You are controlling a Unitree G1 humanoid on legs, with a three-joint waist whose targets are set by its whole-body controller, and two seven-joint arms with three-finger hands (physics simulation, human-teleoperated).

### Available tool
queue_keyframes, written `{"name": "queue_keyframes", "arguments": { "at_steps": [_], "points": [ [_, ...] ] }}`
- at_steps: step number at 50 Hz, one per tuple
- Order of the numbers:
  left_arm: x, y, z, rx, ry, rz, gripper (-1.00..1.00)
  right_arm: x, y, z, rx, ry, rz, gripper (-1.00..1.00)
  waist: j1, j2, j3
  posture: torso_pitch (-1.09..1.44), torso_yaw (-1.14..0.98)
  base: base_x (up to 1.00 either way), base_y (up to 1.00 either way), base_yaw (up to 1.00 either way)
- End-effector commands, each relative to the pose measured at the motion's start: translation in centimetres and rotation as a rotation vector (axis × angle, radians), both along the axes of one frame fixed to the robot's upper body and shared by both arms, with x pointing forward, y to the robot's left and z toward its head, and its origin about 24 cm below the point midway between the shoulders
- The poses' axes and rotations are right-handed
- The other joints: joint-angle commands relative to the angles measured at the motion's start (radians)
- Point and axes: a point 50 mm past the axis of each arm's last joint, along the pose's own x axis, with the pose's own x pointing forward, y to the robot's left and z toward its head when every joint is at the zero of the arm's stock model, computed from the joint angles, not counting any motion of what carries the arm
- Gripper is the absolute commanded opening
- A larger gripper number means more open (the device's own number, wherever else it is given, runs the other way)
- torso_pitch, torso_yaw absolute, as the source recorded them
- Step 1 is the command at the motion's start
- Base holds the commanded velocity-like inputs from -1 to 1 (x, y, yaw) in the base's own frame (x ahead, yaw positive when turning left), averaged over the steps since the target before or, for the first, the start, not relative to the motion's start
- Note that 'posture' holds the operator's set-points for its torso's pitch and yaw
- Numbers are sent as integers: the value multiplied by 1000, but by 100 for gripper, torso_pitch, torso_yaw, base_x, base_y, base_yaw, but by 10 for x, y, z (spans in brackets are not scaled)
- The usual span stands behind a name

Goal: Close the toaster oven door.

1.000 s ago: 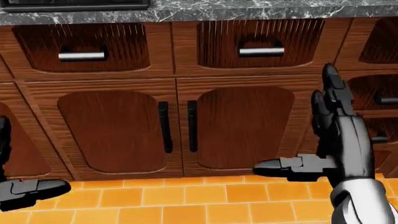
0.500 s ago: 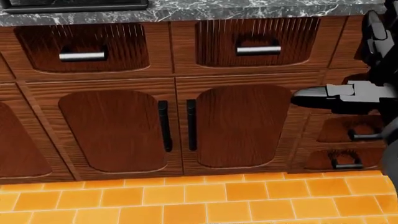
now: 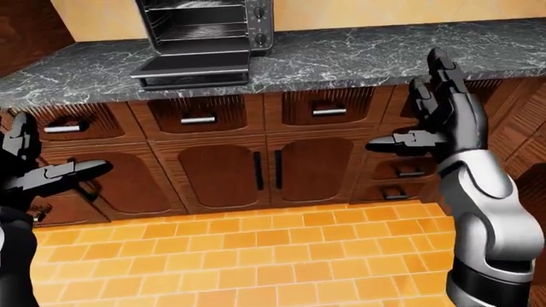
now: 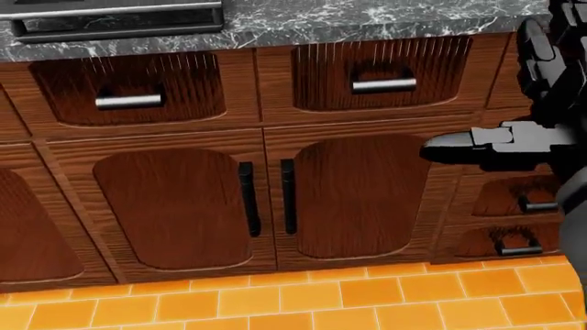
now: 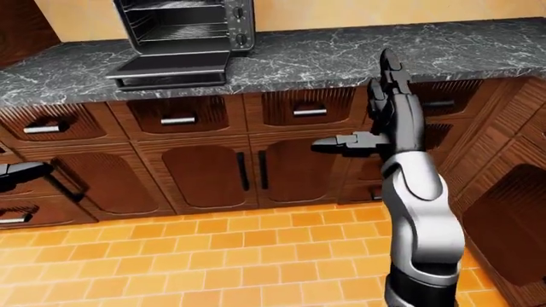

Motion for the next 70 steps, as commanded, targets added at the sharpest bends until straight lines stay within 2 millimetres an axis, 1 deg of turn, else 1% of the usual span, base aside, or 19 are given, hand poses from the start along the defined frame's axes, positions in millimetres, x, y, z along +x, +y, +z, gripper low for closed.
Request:
{"name": "queue_keyframes", "arguments": {
  "at_steps": [1,6,9,10,13,18,21,23,24,26,33,41,44,46,57,60,62,66,70],
  "points": [
    [-4,-5,20,52,-87,-14,100,-6,-4,20,-16,-100,-21,100,-7,0,-19,0,0,12,12,0],
    [-5,-5,21,51,-89,-16,100,-6,-3,23,-17,-105,-17,100,0,-48,-13,0,0,12,13,0],
    [-5,-6,22,52,-90,-19,100,-7,-2,24,-17,-106,-14,100,5,-114,-27,0,0,12,12,0],
    [-6,-7,22,53,-90,-25,100,-7,-2,25,-17,-107,-14,100,-2,-74,-18,0,0,13,12,0],
    [-7,-7,25,49,-94,-25,100,-6,-2,28,-15,-110,-13,100,-6,-90,-23,0,0,12,13,0],
    [-7,-6,26,45,-97,-23,100,-6,-2,32,-12,-116,-12,100,-7,-59,-10,0,0,12,17,0],
    [-6,-5,27,42,-98,-18,100,-6,-2,31,-13,-115,-12,100,-14,-8,-14,0,0,12,18,0],
    [-7,-4,28,40,-99,-15,100,-7,-3,33,-12,-118,-14,100,-14,67,-37,0,0,13,18,0],
    [-7,-4,29,39,-100,-15,100,-7,-3,33,-11,-119,-14,100,-7,16,-22,0,0,12,19,0],
    [-7,-3,29,38,-101,-13,100,-7,-3,33,4,-111,-9,100,-5,27,-17,0,0,12,23,0],
    [-8,-2,30,38,-104,-8,100,-7,-4,35,19,-111,-8,100,1,-106,-19,0,0,6,31,0],
    [-9,-2,31,30,-106,-14,100,-7,-4,34,14,-111,-7,100,-10,-71,-22,0,0,6,31,0],
    [-9,-2,30,34,-107,-11,100,-7,-4,36,14,-114,-6,100,-15,-23,-17,0,0,5,31,0],
    [-9,-1,31,38,-111,-10,100,-8,-4,35,16,-112,-7,100,-17,51,-36,0,0,5,30,0],
    [-10,-1,33,41,-116,-9,100,-7,-4,37,11,-117,-5,100,-5,-53,-16,0,0,6,29,0],
    [-10,-1,33,43,-117,-9,100,-8,-4,37,11,-116,-4,100,-2,-104,-20,0,0,6,29,0],
    [-10,-1,34,44,-118,-10,100,-7,-4,38,11,-117,-4,100,-10,-80,-23,0,0,5,28,0],
    [-10,-2,34,44,-117,-13,100,-8,-4,38,10,-118,0,100,-6,-85,-32,0,0,6,25,0],
    [-9,-3,34,44,-116,-14,100,-8,-4,40,11,-121,2,100,-14,-26,-9,0,0,9,20,0]
  ]
}}
